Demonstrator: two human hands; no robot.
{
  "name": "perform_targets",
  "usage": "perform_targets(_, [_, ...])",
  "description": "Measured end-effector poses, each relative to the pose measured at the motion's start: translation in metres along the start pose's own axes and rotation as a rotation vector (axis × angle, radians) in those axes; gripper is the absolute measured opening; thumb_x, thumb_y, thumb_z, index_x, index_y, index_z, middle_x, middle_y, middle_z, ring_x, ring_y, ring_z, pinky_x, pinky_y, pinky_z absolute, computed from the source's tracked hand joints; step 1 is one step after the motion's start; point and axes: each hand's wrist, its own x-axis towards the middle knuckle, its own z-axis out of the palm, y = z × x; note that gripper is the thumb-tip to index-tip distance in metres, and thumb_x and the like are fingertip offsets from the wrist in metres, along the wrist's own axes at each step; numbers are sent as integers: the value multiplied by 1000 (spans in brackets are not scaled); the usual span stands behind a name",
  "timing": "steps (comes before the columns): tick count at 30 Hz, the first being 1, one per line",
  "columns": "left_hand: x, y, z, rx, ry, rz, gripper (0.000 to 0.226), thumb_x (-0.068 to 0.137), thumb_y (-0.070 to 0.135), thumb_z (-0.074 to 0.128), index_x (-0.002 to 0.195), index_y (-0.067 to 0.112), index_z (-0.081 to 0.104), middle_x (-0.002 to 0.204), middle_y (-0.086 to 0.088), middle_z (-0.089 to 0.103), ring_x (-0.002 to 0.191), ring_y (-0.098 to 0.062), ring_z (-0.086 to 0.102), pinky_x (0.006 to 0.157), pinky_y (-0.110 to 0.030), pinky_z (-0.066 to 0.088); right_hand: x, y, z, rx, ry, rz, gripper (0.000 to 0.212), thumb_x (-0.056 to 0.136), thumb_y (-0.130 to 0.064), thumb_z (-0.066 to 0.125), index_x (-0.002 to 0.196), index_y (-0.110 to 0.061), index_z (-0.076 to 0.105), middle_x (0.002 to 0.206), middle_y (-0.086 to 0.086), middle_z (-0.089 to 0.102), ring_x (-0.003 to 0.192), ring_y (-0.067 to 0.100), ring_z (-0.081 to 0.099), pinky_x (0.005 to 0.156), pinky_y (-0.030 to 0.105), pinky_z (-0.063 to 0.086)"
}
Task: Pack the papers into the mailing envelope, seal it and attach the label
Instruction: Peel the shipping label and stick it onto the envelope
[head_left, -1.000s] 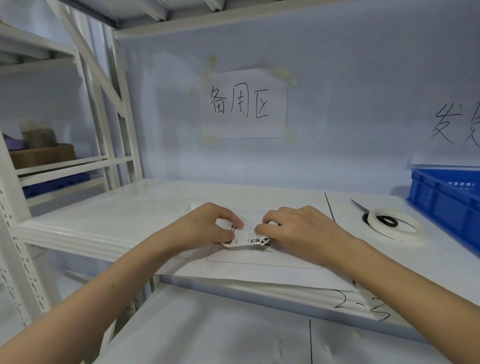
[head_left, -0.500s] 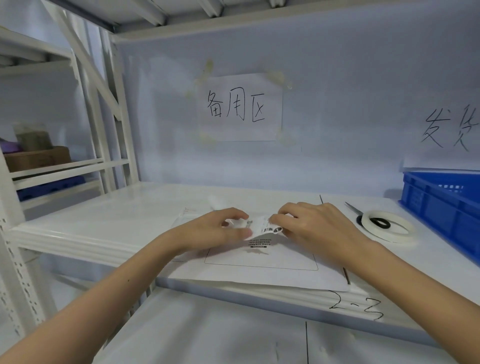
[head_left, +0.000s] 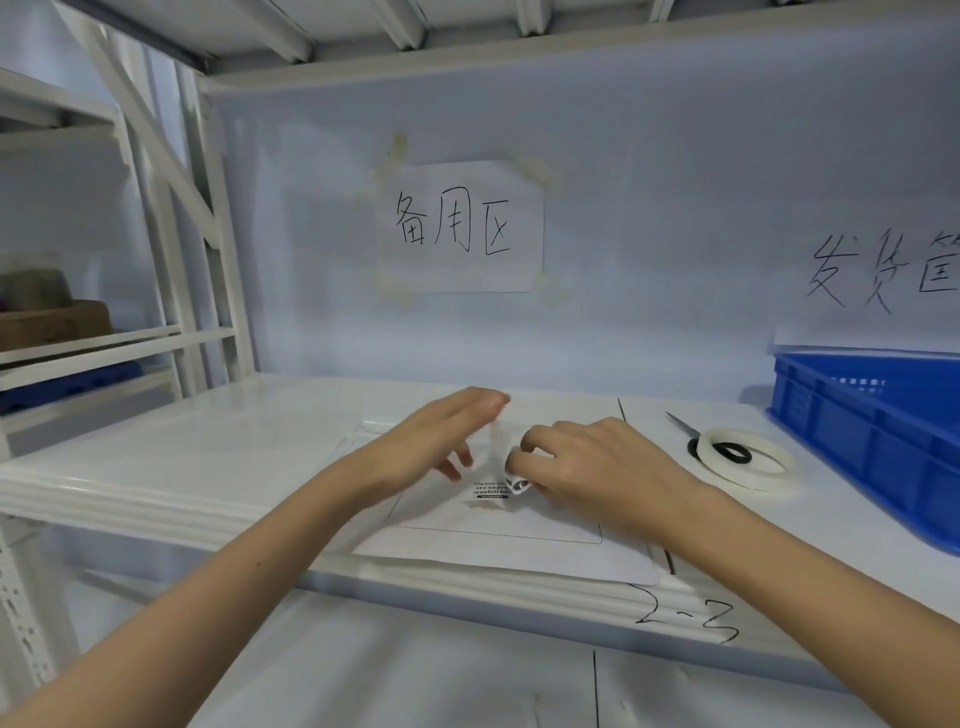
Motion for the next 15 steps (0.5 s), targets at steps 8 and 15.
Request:
perform_targets(8, [-1, 1, -3, -56, -41, -40, 34, 99, 45, 50, 109, 19, 70, 111, -1, 68, 106, -23, 65, 93, -39, 57, 17, -4, 4, -20, 18, -43, 33, 74, -3, 67, 100, -21, 58, 80, 0, 63, 59, 24, 60, 40, 26, 21])
perform_targets(15, [-5, -18, -19, 165, 8, -23, 11, 91, 21, 65, 91, 15, 74, 99, 3, 70, 84, -15, 64, 78, -24, 53, 19, 1, 9, -38, -113, 12, 24, 72, -7, 69, 90, -22, 61, 83, -1, 64, 60, 23, 60, 42, 26, 19])
